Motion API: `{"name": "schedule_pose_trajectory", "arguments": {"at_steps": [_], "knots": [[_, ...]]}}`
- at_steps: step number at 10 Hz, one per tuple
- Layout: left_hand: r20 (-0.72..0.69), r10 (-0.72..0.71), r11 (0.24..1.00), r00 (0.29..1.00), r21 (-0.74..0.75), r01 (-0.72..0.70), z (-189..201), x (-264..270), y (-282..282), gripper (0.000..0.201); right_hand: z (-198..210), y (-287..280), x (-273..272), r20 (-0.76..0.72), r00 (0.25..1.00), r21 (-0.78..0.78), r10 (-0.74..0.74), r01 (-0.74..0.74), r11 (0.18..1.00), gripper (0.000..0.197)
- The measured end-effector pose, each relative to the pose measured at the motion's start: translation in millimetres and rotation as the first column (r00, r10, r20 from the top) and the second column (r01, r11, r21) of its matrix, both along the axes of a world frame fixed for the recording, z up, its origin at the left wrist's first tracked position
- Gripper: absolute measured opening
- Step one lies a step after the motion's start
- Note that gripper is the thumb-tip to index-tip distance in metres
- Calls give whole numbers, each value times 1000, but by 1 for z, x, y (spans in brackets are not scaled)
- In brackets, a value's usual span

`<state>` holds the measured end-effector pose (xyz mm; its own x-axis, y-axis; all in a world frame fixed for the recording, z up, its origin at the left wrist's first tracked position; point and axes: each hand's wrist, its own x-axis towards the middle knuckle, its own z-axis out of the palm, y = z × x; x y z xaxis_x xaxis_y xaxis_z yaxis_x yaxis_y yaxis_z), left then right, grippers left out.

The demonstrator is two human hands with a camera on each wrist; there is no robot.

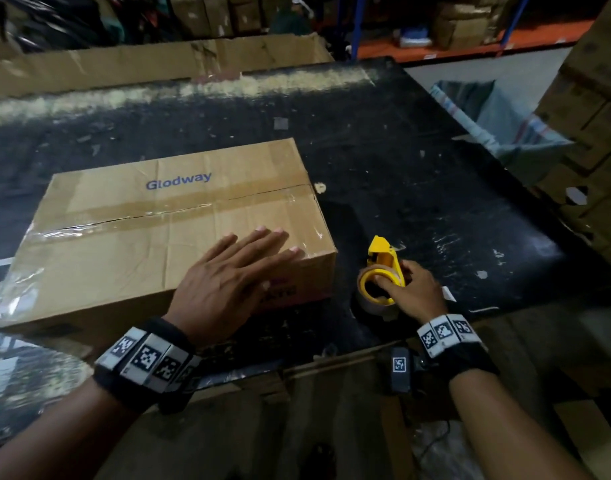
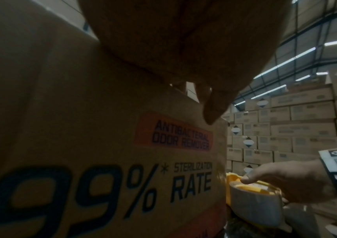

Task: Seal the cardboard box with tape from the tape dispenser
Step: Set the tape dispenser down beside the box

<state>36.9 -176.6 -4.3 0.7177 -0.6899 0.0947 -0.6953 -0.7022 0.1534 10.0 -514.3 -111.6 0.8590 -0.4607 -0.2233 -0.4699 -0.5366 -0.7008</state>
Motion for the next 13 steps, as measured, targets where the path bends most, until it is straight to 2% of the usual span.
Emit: {"name": "schedule_pose_trajectory", "arguments": {"at_steps": [1,2,3,4,5,6,9,12,13], "knots": [[-117,36,975,993,-215,-61,7,-3,11,53,26,10,-2,168,986,-65,-10,21,998,83],[-87,129,920,988,-362,-152,18,-8,41,50,59,38,1,466,872,-157,149,-84,984,65],[-52,281,887,958,-368,-280,25,-14,94,52,85,77,10,536,752,-283,385,-270,920,76],[-13,458,859,889,-251,-446,22,-20,154,64,99,115,17,372,724,-423,581,-425,800,95],[-17,575,816,818,-69,-575,11,-24,204,81,100,141,20,203,725,-543,658,-476,692,106],[-69,546,836,835,-24,-549,-1,-29,229,87,96,151,21,130,767,-600,629,-444,665,103],[-13,482,876,876,-20,-482,-12,-33,251,82,94,172,-9,39,840,-628,541,-400,667,104],[-51,488,873,871,6,-488,-7,-37,250,83,103,179,-15,-37,850,-629,525,-428,648,103],[-83,473,865,877,-148,-480,-4,-41,251,83,102,177,-15,-20,835,-667,550,-421,615,108]]}}
